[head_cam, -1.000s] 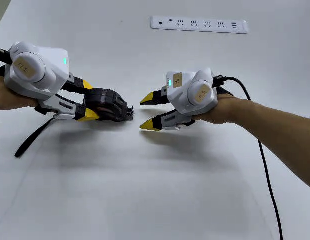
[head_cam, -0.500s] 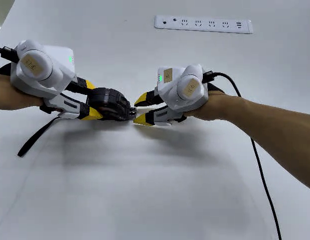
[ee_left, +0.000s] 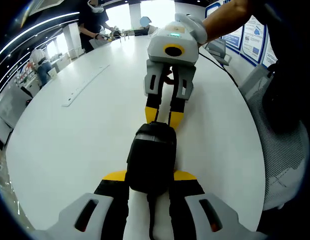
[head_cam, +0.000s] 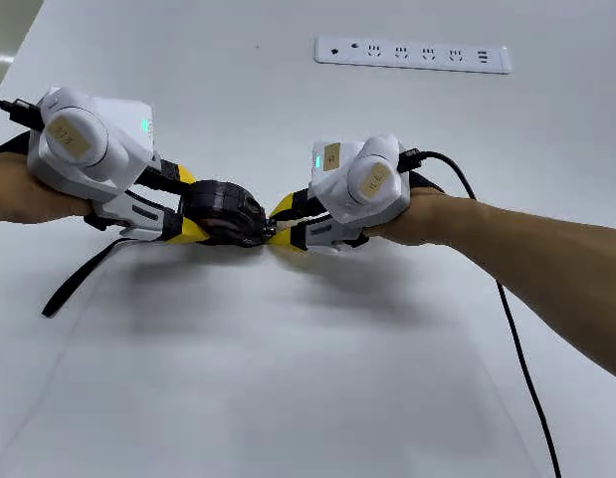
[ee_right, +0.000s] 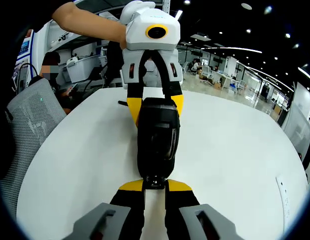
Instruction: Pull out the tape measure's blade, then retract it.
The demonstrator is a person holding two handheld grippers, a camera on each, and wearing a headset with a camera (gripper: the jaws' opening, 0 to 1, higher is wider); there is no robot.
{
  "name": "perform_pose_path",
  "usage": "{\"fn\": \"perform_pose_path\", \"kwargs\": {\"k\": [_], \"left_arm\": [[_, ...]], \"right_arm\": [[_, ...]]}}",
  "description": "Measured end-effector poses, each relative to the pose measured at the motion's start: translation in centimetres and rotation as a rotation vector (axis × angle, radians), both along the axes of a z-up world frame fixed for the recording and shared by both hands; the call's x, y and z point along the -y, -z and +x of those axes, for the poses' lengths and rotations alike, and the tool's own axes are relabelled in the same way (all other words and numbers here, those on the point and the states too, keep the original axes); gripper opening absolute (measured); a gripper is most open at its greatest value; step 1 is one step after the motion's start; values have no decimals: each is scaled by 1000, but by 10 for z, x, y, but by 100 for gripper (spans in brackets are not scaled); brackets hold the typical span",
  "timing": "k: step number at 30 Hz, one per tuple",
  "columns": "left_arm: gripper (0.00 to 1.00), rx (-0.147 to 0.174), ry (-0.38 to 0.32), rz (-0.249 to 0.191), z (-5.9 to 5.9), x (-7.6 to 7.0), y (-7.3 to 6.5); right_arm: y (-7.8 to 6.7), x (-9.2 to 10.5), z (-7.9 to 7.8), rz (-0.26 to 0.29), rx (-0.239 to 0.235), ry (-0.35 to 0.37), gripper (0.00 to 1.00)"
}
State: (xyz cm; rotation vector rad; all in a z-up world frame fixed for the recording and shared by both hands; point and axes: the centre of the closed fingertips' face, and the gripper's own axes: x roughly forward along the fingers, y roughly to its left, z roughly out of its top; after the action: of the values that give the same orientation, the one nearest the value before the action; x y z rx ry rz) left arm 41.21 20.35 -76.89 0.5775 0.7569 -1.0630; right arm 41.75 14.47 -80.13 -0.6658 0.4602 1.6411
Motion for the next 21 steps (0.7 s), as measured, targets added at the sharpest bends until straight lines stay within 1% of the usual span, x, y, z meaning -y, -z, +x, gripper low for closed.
{"fn": "perform_pose_path", "kwargs": {"k": [6, 8, 13, 21], "left_arm": [[25, -7, -3, -11, -1, 0, 1], [25, -9, -2, -11, -2, 0, 1], [25, -14, -3, -13, -3, 0, 1], [25, -21, 1, -15, -4, 0, 2]], "right_arm": [[2, 0, 2, -3, 2, -7, 10], [2, 1, 3, -3, -6, -1, 9], [4, 1, 3, -2, -3, -7, 9], [3, 1, 2, -9, 24, -24, 8]]}}
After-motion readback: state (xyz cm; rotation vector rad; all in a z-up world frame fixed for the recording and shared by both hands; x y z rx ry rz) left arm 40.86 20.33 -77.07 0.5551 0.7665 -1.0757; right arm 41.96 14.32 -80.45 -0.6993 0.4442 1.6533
